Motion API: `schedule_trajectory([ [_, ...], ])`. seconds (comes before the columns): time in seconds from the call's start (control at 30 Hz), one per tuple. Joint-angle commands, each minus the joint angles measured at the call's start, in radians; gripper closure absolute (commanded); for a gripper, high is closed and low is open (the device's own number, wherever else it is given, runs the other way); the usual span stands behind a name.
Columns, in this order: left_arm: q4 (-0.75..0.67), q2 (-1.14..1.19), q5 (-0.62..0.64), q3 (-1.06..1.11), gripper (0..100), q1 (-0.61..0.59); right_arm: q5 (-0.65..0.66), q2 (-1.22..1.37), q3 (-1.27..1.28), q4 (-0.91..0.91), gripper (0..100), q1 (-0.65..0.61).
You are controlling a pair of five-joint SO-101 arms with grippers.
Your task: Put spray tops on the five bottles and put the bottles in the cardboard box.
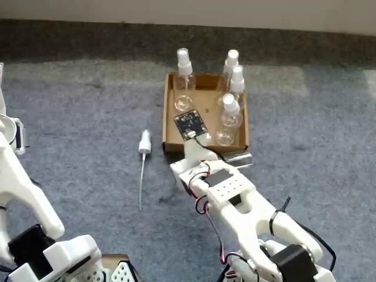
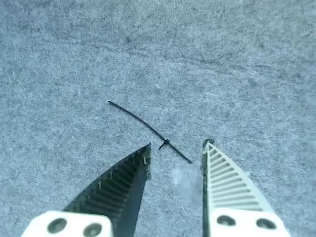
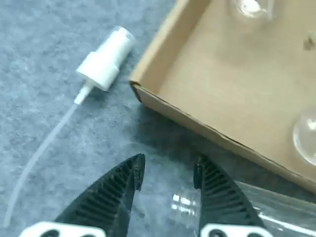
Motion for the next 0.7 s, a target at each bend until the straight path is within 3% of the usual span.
schedule_trajectory([
  [0.0,0.005,-0.004,-0.002,-0.048,83,0.024,0.009,-0.036,0.012,-0.010,86.1,0.053],
  [0.23,0.005,-0.004,-0.002,-0.050,83,0.021,0.008,-0.036,0.016,-0.007,86.1,0.134],
  [0.43,0.005,-0.004,-0.003,-0.053,83,0.022,0.009,-0.038,0.004,0.242,86.1,0.229],
  [0.67,0.005,-0.004,-0.002,-0.047,84,0.039,0.011,-0.038,-0.036,0.315,86.1,0.348],
])
